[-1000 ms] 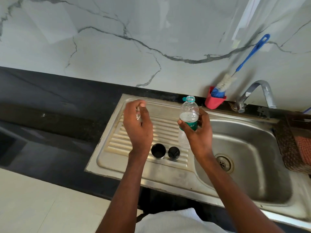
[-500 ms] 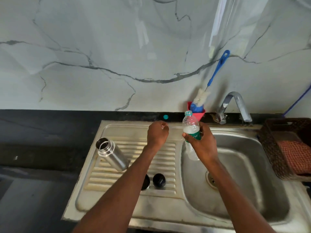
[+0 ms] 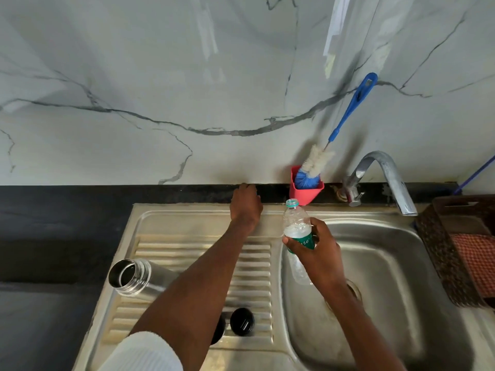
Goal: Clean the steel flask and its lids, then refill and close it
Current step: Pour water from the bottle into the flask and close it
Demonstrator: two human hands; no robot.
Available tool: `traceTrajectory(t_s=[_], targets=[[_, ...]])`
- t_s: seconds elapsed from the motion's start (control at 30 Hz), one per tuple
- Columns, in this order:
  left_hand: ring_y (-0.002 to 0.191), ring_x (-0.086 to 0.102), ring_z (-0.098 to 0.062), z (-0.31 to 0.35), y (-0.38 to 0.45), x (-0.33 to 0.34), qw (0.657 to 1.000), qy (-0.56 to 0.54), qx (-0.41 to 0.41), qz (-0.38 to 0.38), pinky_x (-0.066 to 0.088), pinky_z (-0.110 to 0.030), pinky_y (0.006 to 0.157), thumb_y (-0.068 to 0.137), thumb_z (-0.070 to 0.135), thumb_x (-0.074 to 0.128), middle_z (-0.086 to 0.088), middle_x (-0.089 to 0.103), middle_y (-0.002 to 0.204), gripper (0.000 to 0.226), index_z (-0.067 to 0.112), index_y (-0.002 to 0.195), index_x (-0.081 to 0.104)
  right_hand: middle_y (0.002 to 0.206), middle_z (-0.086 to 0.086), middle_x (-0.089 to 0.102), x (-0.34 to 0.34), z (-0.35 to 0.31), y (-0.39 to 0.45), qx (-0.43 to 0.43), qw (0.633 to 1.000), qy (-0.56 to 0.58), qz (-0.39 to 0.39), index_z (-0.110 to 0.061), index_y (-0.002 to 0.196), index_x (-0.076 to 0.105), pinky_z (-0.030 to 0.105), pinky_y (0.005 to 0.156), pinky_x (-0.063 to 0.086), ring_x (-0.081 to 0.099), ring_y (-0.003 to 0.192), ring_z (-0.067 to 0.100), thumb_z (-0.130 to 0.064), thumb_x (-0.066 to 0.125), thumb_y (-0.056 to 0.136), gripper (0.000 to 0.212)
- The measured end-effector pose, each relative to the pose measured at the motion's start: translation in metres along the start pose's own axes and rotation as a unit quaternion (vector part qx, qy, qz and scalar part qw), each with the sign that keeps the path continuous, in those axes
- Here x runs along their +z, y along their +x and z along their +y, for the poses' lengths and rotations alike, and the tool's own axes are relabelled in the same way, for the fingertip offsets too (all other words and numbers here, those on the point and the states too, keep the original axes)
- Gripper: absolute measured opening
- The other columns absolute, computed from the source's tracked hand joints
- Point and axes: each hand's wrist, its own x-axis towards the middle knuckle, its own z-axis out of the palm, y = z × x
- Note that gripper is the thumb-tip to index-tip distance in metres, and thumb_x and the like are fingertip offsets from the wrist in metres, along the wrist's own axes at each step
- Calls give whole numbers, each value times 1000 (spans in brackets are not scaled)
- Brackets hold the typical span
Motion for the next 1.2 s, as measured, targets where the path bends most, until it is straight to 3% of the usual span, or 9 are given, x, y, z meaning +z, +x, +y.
traceTrajectory(t_s=[0.23, 0.37, 0.43, 0.53, 0.63, 0.73, 0.9, 1.0, 1.2], targets=[[106, 65, -34, -2, 8, -2, 1000, 16, -7, 15, 53, -40, 86, 98, 8, 60, -15, 67, 115, 17, 6, 103, 76, 112, -15, 70, 2, 0, 0, 12, 1000, -28, -6, -33, 132, 57, 24, 82, 54, 65, 99, -1, -40, 88, 77, 63], [91, 73, -20, 4, -13, -11, 975, -193, -94, 48, 49, -26, 77, 89, 14, 72, -4, 79, 91, 11, 15, 86, 82, 114, -16, 68, -3, -7, -3, 5, 1000, -27, -6, -32, 133, 56, 20, 83, 52, 64, 102, 0, -37, 89, 78, 65], [81, 73, -17, 12, -36, -18, 911, -374, -167, 37, 54, -30, 77, 87, 15, 76, 0, 78, 81, 7, 16, 82, 81, 115, -17, 67, -8, -8, -8, -1, 1000, -26, 1, -33, 134, 55, 22, 86, 53, 64, 104, 3, -36, 89, 78, 66], [73, 66, -15, 26, -84, -38, 765, -603, -225, -9, 51, -32, 69, 95, 10, 71, -3, 73, 79, 7, 16, 92, 73, 117, -16, 69, -17, -9, -19, -18, 999, -34, 5, -34, 133, 57, 31, 92, 56, 64, 106, 4, -34, 90, 77, 65], [75, 70, -13, 33, -131, -60, 668, -701, -244, -53, 54, -26, 69, 103, 13, 63, -5, 76, 88, 17, 18, 118, 69, 126, -14, 66, -29, -9, -37, -54, 993, -104, -4, -37, 138, 53, 41, 97, 56, 63, 113, 8, -42, 88, 76, 71], [85, 75, -17, 38, -164, -73, 598, -762, -235, -80, 62, -27, 75, 100, 20, 67, -13, 78, 100, 22, 12, 120, 71, 128, -13, 64, -39, -8, -59, -99, 974, -205, -6, -40, 139, 48, 45, 98, 53, 62, 115, 12, -50, 85, 77, 72], [101, 77, -19, 53, -203, -84, 607, -759, -220, -89, 59, -36, 92, 96, 22, 72, -13, 78, 119, 19, 13, 112, 71, 117, -14, 64, -47, -12, -87, -128, 964, -233, -2, -41, 139, 49, 41, 94, 53, 62, 107, 11, -57, 82, 76, 73], [106, 75, -20, 63, -218, -87, 614, -755, -209, -92, 60, -35, 91, 91, 20, 75, -12, 77, 122, 27, 11, 116, 70, 113, -14, 61, -54, -15, -92, -129, 963, -234, -10, -42, 140, 50, 42, 92, 54, 61, 104, 11, -54, 81, 77, 71], [107, 76, -29, 71, -234, -87, 699, -693, -163, -63, 62, -38, 94, 87, 11, 79, -16, 78, 117, 15, 11, 101, 74, 116, -14, 64, -77, -16, -98, -162, 957, -241, -2, -41, 136, 52, 38, 85, 56, 63, 102, 12, -49, 86, 73, 72]])
